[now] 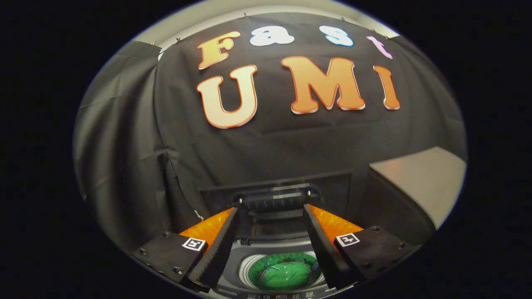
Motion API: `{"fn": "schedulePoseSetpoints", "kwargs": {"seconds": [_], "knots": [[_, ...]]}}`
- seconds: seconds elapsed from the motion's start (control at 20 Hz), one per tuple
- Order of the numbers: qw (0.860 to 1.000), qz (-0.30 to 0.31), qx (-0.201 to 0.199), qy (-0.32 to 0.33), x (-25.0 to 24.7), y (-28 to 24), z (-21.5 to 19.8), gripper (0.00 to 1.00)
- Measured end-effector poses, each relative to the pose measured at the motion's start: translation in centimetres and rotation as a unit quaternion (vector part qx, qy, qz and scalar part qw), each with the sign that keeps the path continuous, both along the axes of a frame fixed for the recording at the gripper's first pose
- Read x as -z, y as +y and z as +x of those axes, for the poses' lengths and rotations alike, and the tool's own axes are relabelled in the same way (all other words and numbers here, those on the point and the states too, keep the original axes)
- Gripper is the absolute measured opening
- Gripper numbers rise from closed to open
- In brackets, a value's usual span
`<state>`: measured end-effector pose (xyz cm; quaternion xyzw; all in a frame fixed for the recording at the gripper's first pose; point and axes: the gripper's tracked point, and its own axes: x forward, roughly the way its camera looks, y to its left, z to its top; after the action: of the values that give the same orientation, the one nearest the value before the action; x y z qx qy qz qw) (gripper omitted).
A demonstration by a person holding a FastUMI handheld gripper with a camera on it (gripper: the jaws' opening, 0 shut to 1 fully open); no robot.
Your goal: Put the clothes into the washing machine and then close the washing machine lid.
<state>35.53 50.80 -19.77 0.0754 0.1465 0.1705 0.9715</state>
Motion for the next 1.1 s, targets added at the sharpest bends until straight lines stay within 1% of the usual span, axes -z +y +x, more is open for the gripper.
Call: {"fn": "schedulePoseSetpoints", "kwargs": {"seconds": [0.15,0.2,0.3,0.45,0.55,0.65,0.85,1.1], "knots": [[1.0,-0.007,-0.009,-0.018,-3.5,0.1,2.1,0.98],[1.0,-0.009,-0.01,-0.021,-4.8,-0.2,3.4,0.98],[1.0,-0.013,-0.005,-0.021,-5.8,-0.5,6.4,0.98],[0.999,-0.035,0.003,0.019,-3.6,-1.0,10.6,0.98],[0.998,-0.034,0.01,0.044,-1.7,-0.8,12.9,0.98],[0.997,-0.037,0.007,0.065,-0.1,-0.8,14.1,0.98],[0.995,-0.057,0.013,0.081,2.0,-0.4,16.7,0.99],[0.991,-0.083,0.019,0.105,5.0,-0.3,18.4,0.99]]}}
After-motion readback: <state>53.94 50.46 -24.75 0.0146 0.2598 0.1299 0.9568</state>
